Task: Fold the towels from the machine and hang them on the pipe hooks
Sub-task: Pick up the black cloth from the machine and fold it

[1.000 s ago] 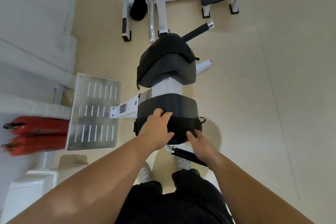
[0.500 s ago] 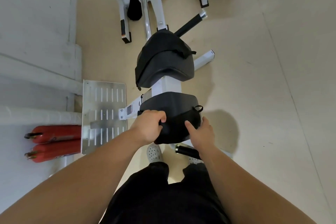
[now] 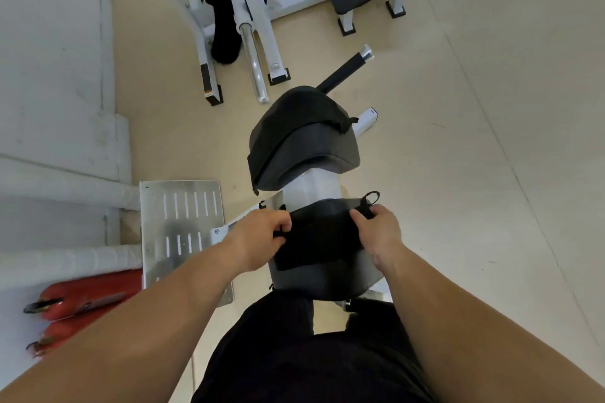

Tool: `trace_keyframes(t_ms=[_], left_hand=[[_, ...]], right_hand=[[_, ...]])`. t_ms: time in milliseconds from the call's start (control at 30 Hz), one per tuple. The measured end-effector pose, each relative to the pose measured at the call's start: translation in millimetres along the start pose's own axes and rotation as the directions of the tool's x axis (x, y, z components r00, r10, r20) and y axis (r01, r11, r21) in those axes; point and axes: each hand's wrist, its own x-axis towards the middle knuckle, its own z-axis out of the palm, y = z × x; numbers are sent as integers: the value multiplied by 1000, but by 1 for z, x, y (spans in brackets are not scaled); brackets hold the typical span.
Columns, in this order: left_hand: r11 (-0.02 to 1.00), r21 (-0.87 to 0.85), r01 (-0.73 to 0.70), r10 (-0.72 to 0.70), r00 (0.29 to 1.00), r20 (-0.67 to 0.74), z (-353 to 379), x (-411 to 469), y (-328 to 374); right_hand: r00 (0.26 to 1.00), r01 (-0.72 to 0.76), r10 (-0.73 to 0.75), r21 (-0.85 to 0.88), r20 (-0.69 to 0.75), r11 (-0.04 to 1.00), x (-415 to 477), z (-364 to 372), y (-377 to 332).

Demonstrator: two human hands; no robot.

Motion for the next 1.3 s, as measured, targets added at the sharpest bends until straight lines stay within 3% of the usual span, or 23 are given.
trace_keyframes(t_ms=[167, 233, 333, 433, 533, 600, 800, 933, 1100, 1200, 1300], left_hand=[[999, 31, -35, 28, 977, 211, -42, 33, -19], [999, 15, -34, 31, 988, 151, -65, 54, -25], [997, -43, -60, 57, 997, -55, -102, 93, -30], [993, -46, -110, 101, 980, -169, -131, 133, -26], [987, 34, -159, 161, 983, -88, -144, 165, -16], [989, -24, -143, 142, 989, -34, -144, 178, -10], [980, -201, -7, -18, 992, -124, -135, 190, -7], [993, -117, -22, 22, 1000, -6, -132, 179, -11], [940, -320, -118, 121, 993, -11, -134, 143, -34], [904, -425, -42, 67, 997, 44, -135, 113, -58], [794, -606, 52, 32, 991, 127, -135, 79, -77]], right_hand=[[990, 88, -84, 27, -109, 996, -3, 24, -43], [986, 118, -114, 27, -120, 993, -9, 35, -59], [977, 161, -162, -20, -137, 987, -15, 54, -76], [984, 131, -130, 0, -122, 991, -21, 66, -84], [985, 104, -103, 4, -140, 995, -32, 72, -91], [982, 94, -95, -12, -162, 995, -37, 76, -96], [981, 85, -104, -114, -165, 990, -43, 87, -108], [996, 56, -61, -72, -71, 996, -52, 94, -111], [998, 38, -40, -46, -50, 998, -58, 86, -124], [997, 56, -55, 15, -46, 998, -62, 83, -141], [995, 89, -90, 26, 35, 996, -69, 84, -165]])
